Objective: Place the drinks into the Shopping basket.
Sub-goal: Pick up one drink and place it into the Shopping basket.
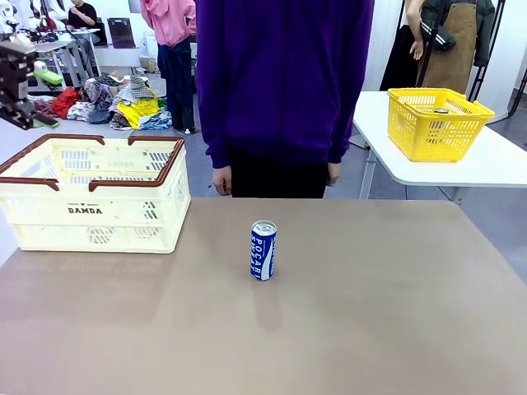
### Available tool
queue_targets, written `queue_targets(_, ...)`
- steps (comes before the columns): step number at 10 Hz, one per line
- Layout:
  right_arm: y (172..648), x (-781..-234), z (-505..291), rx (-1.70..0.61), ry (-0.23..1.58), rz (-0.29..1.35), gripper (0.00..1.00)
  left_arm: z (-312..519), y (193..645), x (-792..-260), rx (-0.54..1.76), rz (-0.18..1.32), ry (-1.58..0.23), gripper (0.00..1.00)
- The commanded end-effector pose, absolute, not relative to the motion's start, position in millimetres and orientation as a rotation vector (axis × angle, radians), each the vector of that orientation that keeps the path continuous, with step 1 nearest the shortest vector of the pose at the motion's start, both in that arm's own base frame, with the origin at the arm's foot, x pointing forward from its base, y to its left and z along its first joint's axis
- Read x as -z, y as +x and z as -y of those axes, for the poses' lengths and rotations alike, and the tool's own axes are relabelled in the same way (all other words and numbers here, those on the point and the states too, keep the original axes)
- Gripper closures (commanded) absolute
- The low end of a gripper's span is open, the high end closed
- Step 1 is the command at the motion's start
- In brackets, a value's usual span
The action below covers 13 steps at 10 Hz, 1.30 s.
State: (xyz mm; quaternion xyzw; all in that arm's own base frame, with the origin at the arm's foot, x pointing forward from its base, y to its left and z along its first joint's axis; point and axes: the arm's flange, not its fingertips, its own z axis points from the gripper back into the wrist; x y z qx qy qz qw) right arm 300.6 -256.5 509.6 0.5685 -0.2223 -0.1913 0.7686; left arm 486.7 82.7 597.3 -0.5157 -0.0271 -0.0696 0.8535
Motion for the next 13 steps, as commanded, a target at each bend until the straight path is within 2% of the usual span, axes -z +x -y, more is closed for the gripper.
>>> queue_targets(1, 301.2, -510.9, 257.2, 0.394, 1.244, 0.503, 0.0, -6.3, 417.1, -626.2, 0.121, 0.115, -0.852, 0.0)
queue_targets(5, 301.2, -510.9, 257.2, 0.394, 1.244, 0.503, 0.0, 157.2, 365.4, -635.4, 0.234, 0.218, -0.482, 0.0)
queue_targets(8, 301.2, -510.9, 257.2, 0.394, 1.244, 0.503, 0.0, 260.9, 356.8, -612.6, 0.326, 0.232, -0.29, 0.0)
queue_targets(9, 301.2, -510.9, 257.2, 0.394, 1.244, 0.503, 0.0, 293.3, 362.6, -598.2, 0.335, 0.204, -0.242, 0.0)
queue_targets(11, 301.2, -510.9, 257.2, 0.394, 1.244, 0.503, 0.0, 339.7, 350.5, -564.4, 0.333, 0.239, -0.174, 0.0)
queue_targets(13, 301.2, -510.9, 257.2, 0.394, 1.244, 0.503, 0.0, 330.1, 345.8, -564.3, 0.369, 0.222, -0.218, 0.0)
